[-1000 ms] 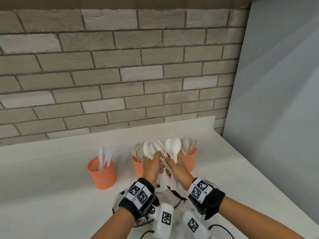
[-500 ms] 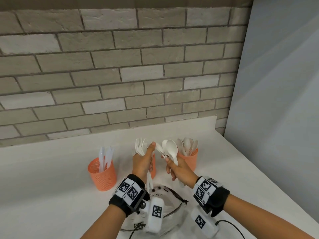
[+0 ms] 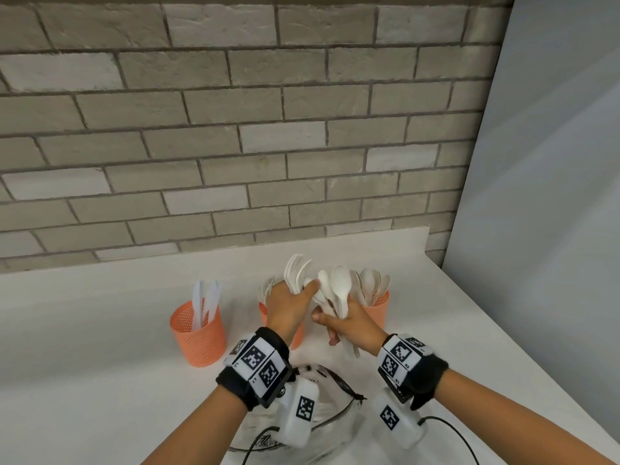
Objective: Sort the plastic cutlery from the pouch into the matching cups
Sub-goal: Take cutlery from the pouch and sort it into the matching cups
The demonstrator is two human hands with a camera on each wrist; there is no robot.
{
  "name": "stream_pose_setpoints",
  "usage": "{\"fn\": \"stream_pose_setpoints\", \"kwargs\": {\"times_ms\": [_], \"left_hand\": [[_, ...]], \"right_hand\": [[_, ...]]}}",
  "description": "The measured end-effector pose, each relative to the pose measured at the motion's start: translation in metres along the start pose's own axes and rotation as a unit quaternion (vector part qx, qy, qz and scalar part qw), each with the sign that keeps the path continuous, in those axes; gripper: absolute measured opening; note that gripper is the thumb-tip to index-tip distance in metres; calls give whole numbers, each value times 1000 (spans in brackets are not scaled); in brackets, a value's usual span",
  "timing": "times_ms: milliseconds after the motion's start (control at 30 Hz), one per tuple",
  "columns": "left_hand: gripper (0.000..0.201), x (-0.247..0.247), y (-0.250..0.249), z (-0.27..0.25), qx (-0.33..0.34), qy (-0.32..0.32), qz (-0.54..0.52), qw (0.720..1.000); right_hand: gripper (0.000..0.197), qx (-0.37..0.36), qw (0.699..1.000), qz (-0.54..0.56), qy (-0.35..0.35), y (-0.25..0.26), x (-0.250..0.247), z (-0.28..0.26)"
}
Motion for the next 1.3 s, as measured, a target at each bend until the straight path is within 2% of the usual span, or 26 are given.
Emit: {"fn": "stream_pose_setpoints", "kwargs": {"times_ms": [167,233,333,400,533,633,700,867,967,1067,1167,1233,1300], "left_hand": [[22,28,-18,4,11,138,43,989],[22,29,-27,11,20,150,18,988],[29,11,-36,27,11,105,-101,989],[28,-7,-37,37,5,66,-197,978],[26,-50,-31,58,49,-40,-215,975],[28,-69,-16,69,51,-99,-222,969],[37,-71,-2,73,32,-125,-218,967],[47,-60,29,82,2,-140,-160,977],[49,-53,42,80,-3,-157,-108,982],[42,-46,46,75,27,-175,-88,980],[28,-39,43,72,69,-197,-51,977],[22,-36,46,72,75,-205,-33,975],[28,-32,53,74,66,-202,-37,977]], "right_hand": [[25,38,989,22,-141,9,-31,12],[24,25,977,55,-205,16,-48,16],[30,-5,950,123,-287,19,-79,17],[35,-28,933,149,-327,19,-100,17],[37,-29,899,172,-401,1,-137,20],[42,-22,893,193,-406,-15,-146,27],[45,-11,898,187,-398,-24,-144,31],[44,42,913,156,-374,-46,-132,45],[36,29,924,130,-359,-55,-125,50],[20,29,928,120,-353,-67,-118,54],[13,27,930,90,-355,-72,-116,54],[20,-6,935,62,-348,-64,-115,51],[30,-30,937,31,-347,-55,-113,47]]}}
Point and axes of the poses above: each hand's wrist, its own z-axis towards the middle knuckle, its own x-axis out of the palm, y = z × x, the point moved 6 cm from there along z, towards the middle knuckle, and after that the axes turned 8 degrees about y, right-handed, at the moved point
